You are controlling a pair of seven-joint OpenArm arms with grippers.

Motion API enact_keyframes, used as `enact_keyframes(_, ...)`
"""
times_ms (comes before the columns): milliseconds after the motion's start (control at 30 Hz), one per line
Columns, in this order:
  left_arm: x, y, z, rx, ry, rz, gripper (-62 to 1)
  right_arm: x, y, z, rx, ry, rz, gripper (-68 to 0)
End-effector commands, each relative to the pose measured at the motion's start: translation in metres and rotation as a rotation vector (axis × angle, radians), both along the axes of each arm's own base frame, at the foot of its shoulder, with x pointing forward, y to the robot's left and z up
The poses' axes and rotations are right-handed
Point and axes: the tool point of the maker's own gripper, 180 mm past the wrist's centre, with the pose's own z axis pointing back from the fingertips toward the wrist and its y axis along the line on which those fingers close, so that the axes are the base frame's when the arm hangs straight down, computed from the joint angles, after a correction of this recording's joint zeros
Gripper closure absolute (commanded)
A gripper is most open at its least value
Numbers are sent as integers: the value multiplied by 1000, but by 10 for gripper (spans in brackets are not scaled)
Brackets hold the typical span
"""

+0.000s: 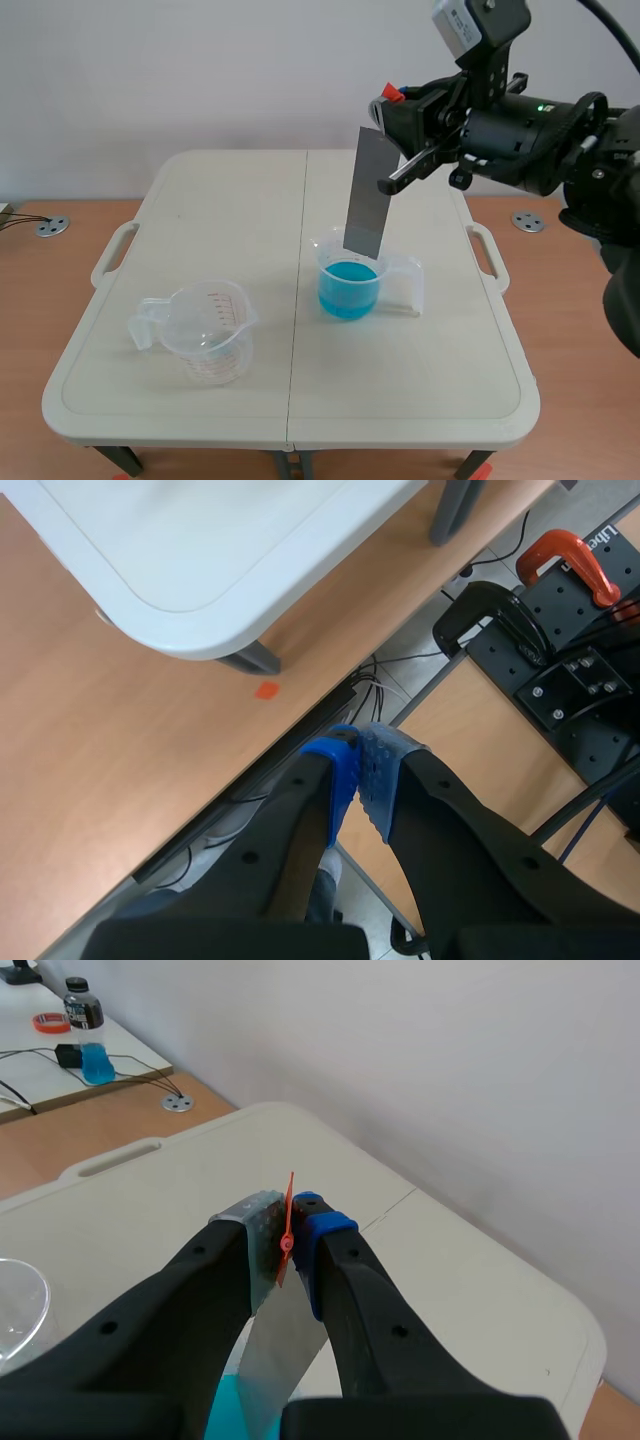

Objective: Hold the metal plate by the orange handle, dip it into the blue solution, take it out and point at it, then put the plate back in the beaker on the left.
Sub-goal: 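Lower the plate into the blue solution, then hold the plate still in the solution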

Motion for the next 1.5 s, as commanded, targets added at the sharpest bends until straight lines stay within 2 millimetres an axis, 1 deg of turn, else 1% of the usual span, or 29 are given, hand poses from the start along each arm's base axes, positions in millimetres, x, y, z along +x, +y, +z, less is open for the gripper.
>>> enact_keyframes(0,4,-1,3,-11,-18,9,-17,2,3,10,40,-32,14,-13)
enact_keyframes(400,4,-1,3,-12,-19,9,-17,4,10,-29,14,3,18,-13)
enact_keyframes(700,4,-2,3,-12,-19,9,-17,-2,22,-58,11,27,55,-13)
enact_keyframes(1167,4,-2,3,-12,-19,9,-17,-7,22,-85,-53,72,69,-13)
enact_keyframes(1467,5,-2,3,-12,-21,9,-17,-7,22,-86,-62,73,70,-13)
